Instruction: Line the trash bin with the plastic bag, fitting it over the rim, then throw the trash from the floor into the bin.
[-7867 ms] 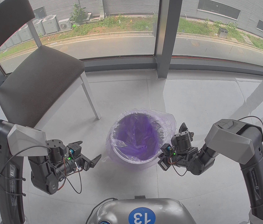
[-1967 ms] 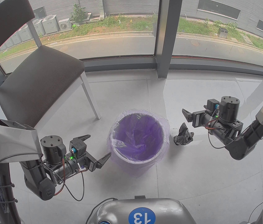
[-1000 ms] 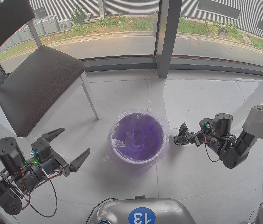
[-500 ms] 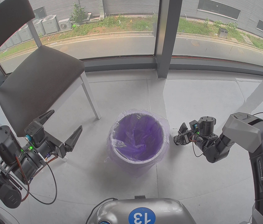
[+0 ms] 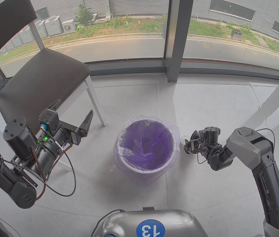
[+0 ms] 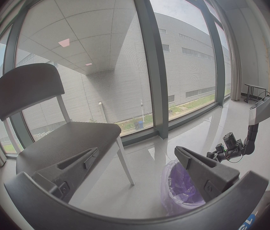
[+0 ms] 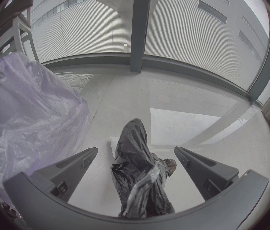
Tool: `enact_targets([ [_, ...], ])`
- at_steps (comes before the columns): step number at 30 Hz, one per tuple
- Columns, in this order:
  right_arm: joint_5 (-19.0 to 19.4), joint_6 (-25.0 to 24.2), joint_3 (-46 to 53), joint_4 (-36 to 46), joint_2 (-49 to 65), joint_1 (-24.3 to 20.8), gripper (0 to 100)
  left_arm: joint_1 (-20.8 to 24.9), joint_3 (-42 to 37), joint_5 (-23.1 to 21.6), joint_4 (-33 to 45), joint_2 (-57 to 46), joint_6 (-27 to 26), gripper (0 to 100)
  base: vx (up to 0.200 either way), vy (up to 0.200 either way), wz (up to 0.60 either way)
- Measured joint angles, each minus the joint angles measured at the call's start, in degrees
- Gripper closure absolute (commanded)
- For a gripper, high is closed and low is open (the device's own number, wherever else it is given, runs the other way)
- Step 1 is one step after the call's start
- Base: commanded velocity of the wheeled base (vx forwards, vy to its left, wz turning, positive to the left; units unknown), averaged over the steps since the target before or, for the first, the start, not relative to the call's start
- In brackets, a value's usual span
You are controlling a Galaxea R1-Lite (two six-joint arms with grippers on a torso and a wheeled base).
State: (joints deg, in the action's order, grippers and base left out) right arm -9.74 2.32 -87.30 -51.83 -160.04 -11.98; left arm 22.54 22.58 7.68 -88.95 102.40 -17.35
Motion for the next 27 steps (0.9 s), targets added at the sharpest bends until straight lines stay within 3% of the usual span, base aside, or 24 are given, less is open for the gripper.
enact_targets([
  [8, -0.02, -3.82, -1.89, 5.12, -0.94, 0.13, 0, 1.13, -0.20, 0.96, -0.02, 0.49, -0.61, 0, 0.000, 0.000, 0.00],
  [20, -0.02, -4.12, -2.78, 7.39, -1.10, 0.22, 0, 1.46, -0.65, 1.32, -0.02, 0.46, -0.74, 0, 0.000, 0.000, 0.00],
  [27, -0.07, -7.07, -4.02, 14.42, -0.88, 0.22, 0, 1.46, -0.73, 1.34, -0.02, 0.49, -0.82, 0, 0.000, 0.000, 0.00],
])
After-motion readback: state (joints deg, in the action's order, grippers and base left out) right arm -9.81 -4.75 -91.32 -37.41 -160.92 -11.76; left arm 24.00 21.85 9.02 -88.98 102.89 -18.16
